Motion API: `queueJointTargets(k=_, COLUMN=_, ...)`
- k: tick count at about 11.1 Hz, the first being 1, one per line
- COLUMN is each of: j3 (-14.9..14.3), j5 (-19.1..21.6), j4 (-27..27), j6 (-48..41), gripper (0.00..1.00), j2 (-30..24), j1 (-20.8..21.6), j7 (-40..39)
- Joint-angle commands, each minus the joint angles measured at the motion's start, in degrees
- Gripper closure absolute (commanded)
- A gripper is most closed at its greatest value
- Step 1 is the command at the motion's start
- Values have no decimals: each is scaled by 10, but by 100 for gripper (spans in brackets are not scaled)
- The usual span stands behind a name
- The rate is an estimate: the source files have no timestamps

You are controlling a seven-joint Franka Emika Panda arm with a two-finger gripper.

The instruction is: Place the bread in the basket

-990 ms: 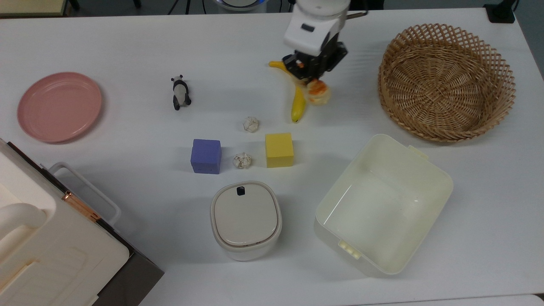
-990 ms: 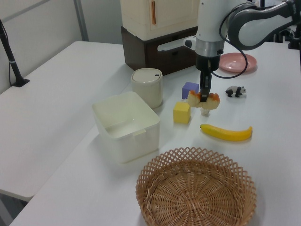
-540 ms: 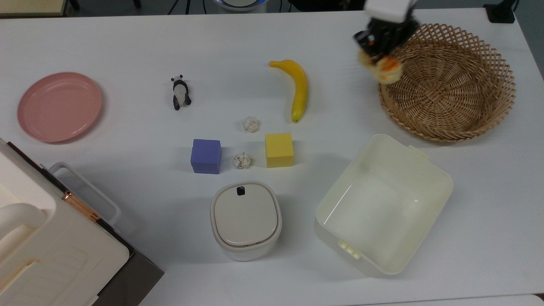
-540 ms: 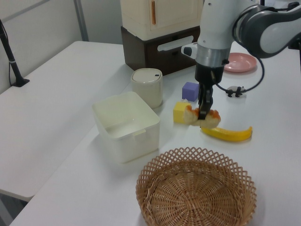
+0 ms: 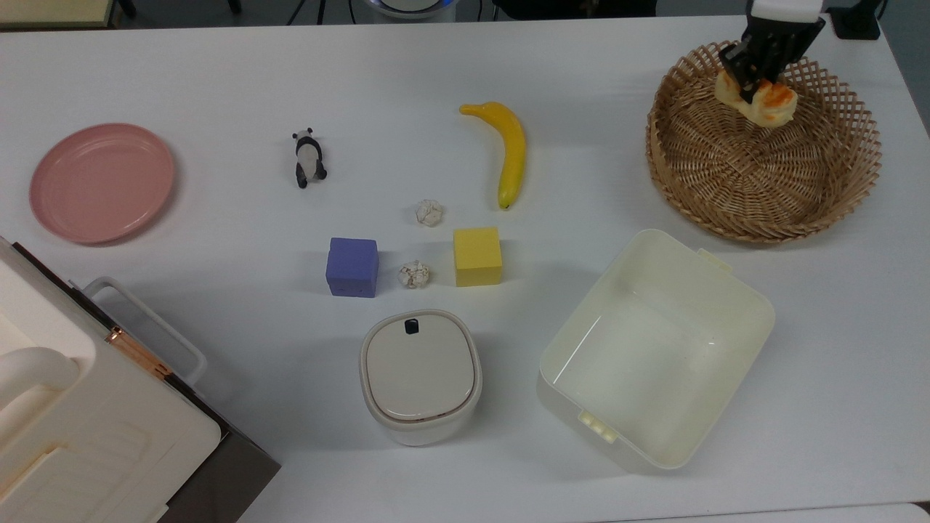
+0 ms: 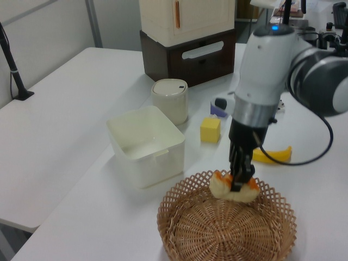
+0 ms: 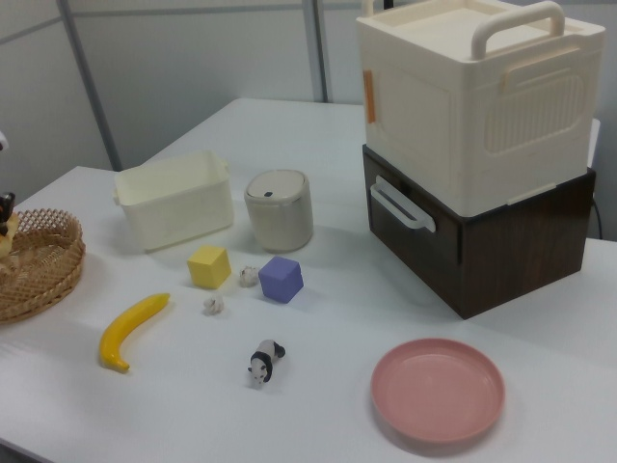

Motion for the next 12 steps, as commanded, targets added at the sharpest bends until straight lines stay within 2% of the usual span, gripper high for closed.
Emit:
queueJointTargets(k=1, j3=-9, j5=0, j4=15, j6=6, gripper=28, j2=11, j1=14, j7=10)
queueJointTargets(k=3, j3=-10, j5=-8, j4=14, j6=0, gripper=0, j2=10, j1=19, j7=9)
queueJointTargets(k=5, j3=-10, j5=-34, j4=15, j6=-7, gripper=0, j2=7, j1=17, j7=6)
queueJointTargets(k=8, j3=-20, j5=-47, j4=16, j6=-58, gripper=0, j2=-8, j1=-2, j7=4)
queueJointTargets(k=10, j3=-21, j5=-55, j4=24, j6=-88, gripper=0, j2=-23, j1=-55, j7=6)
queueJointTargets(k=12, j3=-21, j5=-55, j4=61, j6=-158, gripper=0, j2=-26, j1=-127, j7=3)
